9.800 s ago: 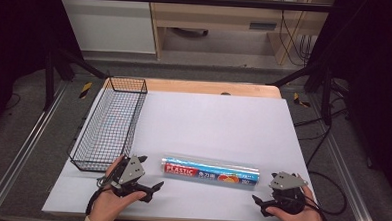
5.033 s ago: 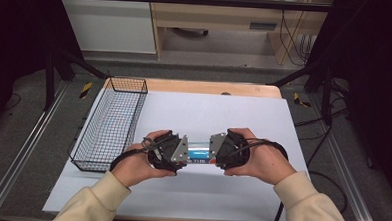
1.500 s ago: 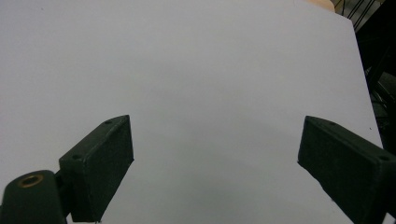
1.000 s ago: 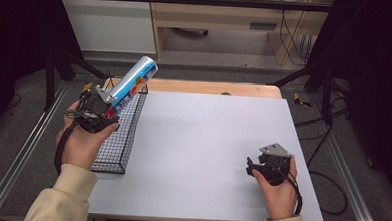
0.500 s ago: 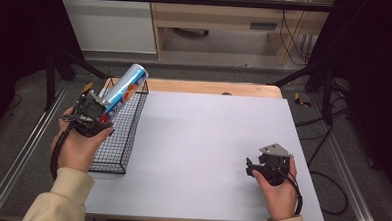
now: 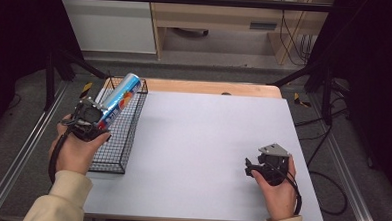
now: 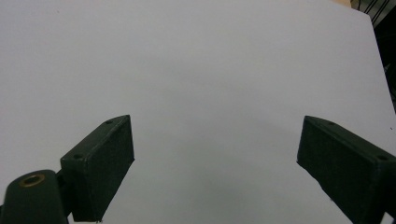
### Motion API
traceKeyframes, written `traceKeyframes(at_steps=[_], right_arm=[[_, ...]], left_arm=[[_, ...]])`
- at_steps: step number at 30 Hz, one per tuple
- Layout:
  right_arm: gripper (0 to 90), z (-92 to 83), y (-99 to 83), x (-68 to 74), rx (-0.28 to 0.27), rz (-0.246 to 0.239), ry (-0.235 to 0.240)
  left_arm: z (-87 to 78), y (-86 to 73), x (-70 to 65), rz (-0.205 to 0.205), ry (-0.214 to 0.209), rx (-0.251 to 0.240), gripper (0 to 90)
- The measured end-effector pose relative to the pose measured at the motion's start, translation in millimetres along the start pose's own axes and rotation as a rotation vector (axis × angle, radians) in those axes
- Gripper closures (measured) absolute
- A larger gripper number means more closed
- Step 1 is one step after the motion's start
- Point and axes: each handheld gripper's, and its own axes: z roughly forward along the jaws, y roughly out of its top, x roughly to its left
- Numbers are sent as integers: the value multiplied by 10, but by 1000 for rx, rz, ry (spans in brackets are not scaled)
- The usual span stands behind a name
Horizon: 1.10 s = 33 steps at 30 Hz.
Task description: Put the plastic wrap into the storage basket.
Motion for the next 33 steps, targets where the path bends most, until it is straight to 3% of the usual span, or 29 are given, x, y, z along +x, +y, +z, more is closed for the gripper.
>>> traceKeyframes(at_steps=[16,25,33], right_arm=[[114,7,-8,-10,4,-7,6],[113,10,-7,-7,8,-7,10],[111,12,-9,-6,13,-5,13]], left_arm=[[201,-73,18,-35,-18,83,316],[295,-81,31,-21,-27,141,316],[385,-68,6,-31,-27,190,316]])
